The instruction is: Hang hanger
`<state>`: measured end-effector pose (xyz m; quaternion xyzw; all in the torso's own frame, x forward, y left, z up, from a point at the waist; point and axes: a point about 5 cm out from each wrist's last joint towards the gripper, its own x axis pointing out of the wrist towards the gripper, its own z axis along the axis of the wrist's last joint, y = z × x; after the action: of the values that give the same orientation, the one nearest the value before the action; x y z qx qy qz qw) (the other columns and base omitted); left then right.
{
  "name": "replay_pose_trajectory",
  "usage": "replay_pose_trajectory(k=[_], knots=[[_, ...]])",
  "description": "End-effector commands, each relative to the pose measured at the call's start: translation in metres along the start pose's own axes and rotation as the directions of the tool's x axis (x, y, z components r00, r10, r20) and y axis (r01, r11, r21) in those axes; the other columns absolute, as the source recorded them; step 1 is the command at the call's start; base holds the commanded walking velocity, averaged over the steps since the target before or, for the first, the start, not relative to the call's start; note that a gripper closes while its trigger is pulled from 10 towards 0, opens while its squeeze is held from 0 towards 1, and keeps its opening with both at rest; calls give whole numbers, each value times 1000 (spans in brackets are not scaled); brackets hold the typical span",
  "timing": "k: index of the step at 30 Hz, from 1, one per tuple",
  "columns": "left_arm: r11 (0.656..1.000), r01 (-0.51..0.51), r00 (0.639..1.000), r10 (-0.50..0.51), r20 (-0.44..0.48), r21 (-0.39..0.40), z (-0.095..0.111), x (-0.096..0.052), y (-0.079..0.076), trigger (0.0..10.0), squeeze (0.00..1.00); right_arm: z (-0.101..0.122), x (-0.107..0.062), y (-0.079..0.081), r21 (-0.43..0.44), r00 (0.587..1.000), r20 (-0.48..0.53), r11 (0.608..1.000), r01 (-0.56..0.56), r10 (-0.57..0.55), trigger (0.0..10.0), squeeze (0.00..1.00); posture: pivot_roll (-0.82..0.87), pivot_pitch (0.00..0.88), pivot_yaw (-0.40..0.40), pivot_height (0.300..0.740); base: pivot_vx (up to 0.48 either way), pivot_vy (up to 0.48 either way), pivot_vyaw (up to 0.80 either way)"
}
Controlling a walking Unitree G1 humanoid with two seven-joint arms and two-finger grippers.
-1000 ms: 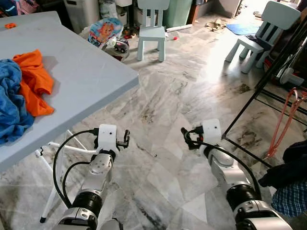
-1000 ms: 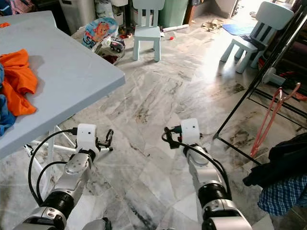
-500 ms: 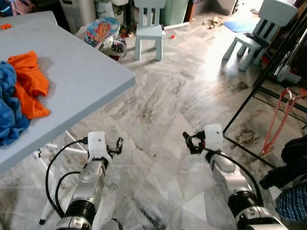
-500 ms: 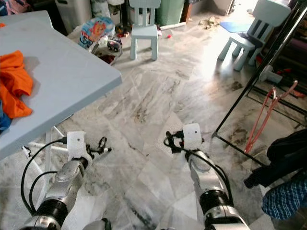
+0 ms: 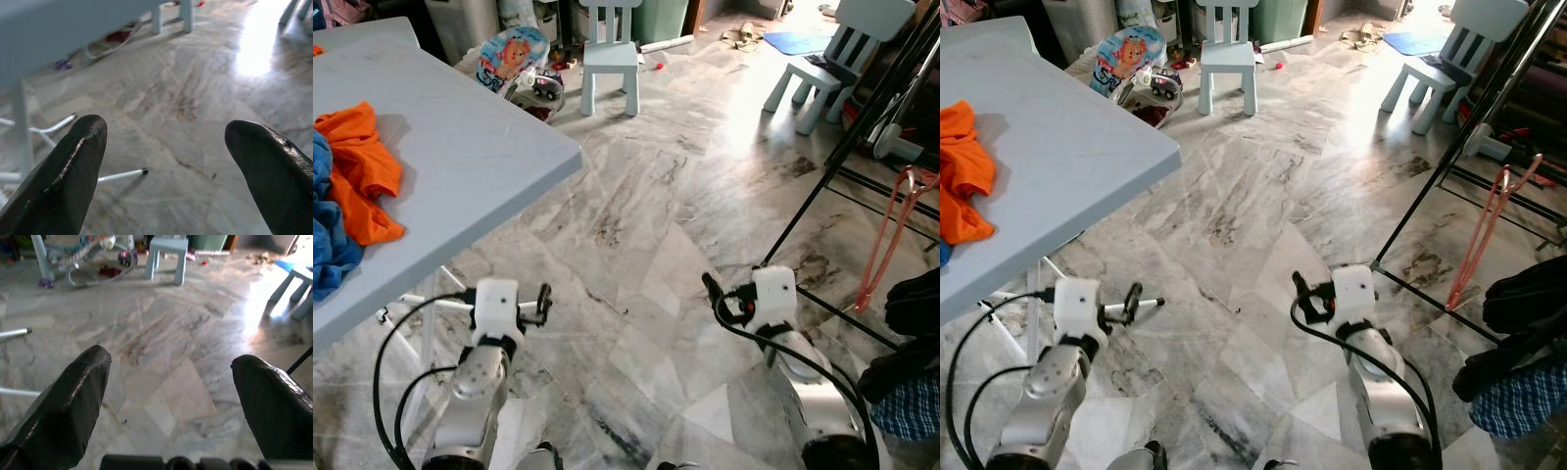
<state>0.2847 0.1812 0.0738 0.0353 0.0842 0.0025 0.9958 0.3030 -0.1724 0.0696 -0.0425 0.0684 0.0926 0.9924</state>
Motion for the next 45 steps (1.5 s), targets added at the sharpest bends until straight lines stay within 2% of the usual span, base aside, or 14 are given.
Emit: replay_pose_trajectory(k=[1, 2, 4, 10, 13, 21, 24, 27, 33, 35, 36, 38, 40, 45], knots=[[1000, -2, 1000, 2, -13, 18, 7, -3, 1, 10000, 0, 3, 2, -2, -3, 1000, -16, 1000, 4, -4, 10000, 0, 110, 119, -82, 740, 0, 0, 0], [999, 2, 1000, -1, -16, 42, 8, -3, 0, 10000, 0, 5, 4, -2, -4, 1000, -16, 1000, 2, -2, 10000, 0, 112, 102, -87, 740, 0, 0, 0], [1000, -20, 1000, 21, -19, 4, 14, 2, -4, 10000, 0, 11, 13, -2, -12, 1000, 5, 1000, 18, -17, 10000, 0, 109, 76, -82, 740, 0, 0, 0], [1000, -12, 1000, 12, -4, -26, 38, 8, -14, 10000, 0, 22, 19, -7, -11, 999, 29, 999, 46, -46, 10000, 0, 91, 56, -72, 740, 0, 0, 0], [1000, 24, 1000, -24, 17, 17, 46, 15, -19, 10000, 0, 31, 24, -11, -16, 997, 45, 998, 60, -59, 10000, 0, 76, 66, -71, 740, 0, 0, 0], [1000, 22, 999, -21, -37, 17, 29, 17, -23, 10000, 0, 42, 29, -22, -10, 992, 59, 994, 108, -108, 10000, 0, 38, 56, -55, 740, 0, 0, 0], [998, 46, 998, -45, -41, 35, 24, 14, -28, 10000, 0, 38, 26, -17, 57, 995, 40, 994, 92, -94, 10000, 0, 51, 61, -57, 740, 0, 0, 0], [996, 89, 994, -89, -67, -8, 14, 9, -30, 10000, 0, 42, 25, -4, 22, 998, 45, 999, 38, -38, 10000, 0, 42, 68, -61, 740, 0, 0, 0], [993, 112, 985, -117, -124, -46, -10, 2, -30, 10000, 0, 11, 12, 10, 17, 997, -77, 1000, 13, -12, 10000, 0, 29, 55, -56, 740, 0, 0, 0], [989, 89, 981, -108, -163, -121, -25, 4, -26, 10000, 0, -3, 2, 21, 53, 996, -84, 998, -30, 35, 10000, 0, 16, 17, -39, 740, 0, 0, 0], [989, 89, 981, -108, -163, -121, -25, 4, -26, 10000, 0, -3, 2, 21, 53, 996, -84, 998, -30, 35, 10000, 0, 16, 17, -39, 740, 0, 0, 0], [980, 59, 971, -101, -216, -191, -37, 3, -22, 10000, 0, -22, -5, 28, 28, 990, -121, 997, -74, 77, 10000, 0, 28, 5, -26, 740, 0, 0, 0], [977, 55, 971, -101, -217, -208, -38, 2, -21, 10000, 0, -24, -6, 29, 23, 989, -117, 996, -90, 92, 10000, 0, 34, 3, -22, 740, 0, 0, 0], [972, 82, 958, -138, -253, -221, -52, -3, -25, 10000, 0, -36, -13, 18, 101, 987, -148, 994, -41, 56, 10000, 0, 10, 0, 2, 740, 0, 0, 0]])
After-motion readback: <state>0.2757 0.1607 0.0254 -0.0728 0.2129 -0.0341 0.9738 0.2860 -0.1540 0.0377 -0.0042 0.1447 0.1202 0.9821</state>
